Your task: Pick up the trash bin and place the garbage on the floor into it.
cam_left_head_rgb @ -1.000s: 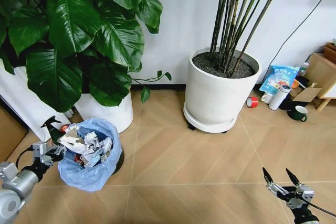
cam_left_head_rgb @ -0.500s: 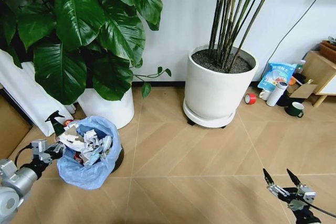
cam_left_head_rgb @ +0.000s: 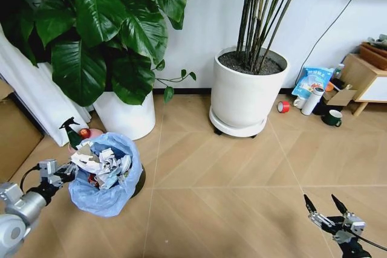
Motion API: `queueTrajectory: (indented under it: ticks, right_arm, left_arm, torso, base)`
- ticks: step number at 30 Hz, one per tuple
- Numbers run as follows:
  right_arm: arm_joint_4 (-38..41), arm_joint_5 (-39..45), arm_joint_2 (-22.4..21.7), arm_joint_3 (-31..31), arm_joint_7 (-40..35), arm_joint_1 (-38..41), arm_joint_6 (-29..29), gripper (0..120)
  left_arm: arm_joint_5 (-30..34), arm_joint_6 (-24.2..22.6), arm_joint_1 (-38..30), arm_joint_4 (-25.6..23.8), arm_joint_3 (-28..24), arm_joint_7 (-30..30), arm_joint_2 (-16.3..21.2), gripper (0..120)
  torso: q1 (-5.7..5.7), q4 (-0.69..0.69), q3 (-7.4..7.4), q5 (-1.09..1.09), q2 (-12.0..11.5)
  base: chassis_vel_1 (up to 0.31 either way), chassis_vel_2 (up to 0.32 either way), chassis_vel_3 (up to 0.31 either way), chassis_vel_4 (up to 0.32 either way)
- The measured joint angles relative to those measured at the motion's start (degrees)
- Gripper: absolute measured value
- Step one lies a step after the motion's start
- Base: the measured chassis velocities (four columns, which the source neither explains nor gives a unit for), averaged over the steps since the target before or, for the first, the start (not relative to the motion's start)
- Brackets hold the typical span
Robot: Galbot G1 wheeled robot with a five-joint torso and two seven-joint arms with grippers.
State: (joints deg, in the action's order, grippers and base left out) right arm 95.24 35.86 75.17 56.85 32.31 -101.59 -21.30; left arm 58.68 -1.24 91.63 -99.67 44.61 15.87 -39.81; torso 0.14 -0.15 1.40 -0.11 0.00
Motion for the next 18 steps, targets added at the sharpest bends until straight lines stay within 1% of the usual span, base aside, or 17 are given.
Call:
queueTrajectory:
  ticks: [11,15,16,18]
  right_arm:
    - [0.05,0.1,-0.37,0.34,0.23,0.05,-0.24,100]
    - [0.1,0.01,-0.36,0.36,0.4,0.03,-0.24,100]
    - [0.1,-0.06,-0.34,0.36,0.44,0.03,-0.25,100]
    - [0.1,-0.13,-0.33,0.36,0.52,0.06,-0.26,100]
  left_arm:
    - [0.2,-0.15,-0.44,-0.18,-0.4,-0.47,0.55,0]
    - [0.43,-0.18,-0.72,-0.18,-0.49,-0.55,0.77,0]
    - [0.51,-0.2,-0.85,-0.18,-0.58,-0.59,0.83,0]
    - [0.56,-0.23,-0.99,-0.22,-0.71,-0.72,0.85,0]
  torso:
    - [0.0,0.01,0.0,-0.01,0.0]
    - [0.0,0.01,0.0,0.0,0.0]
    - [0.0,-0.01,0.0,0.0,0.0]
    - [0.0,0.0,0.0,0.0,0.0]
  base:
    - [0.147,-0.141,-0.14,0.147]
    - [0.123,-0.106,-0.121,0.096]
    - [0.108,-0.095,-0.12,0.097]
    - [0.101,-0.1,-0.124,0.095]
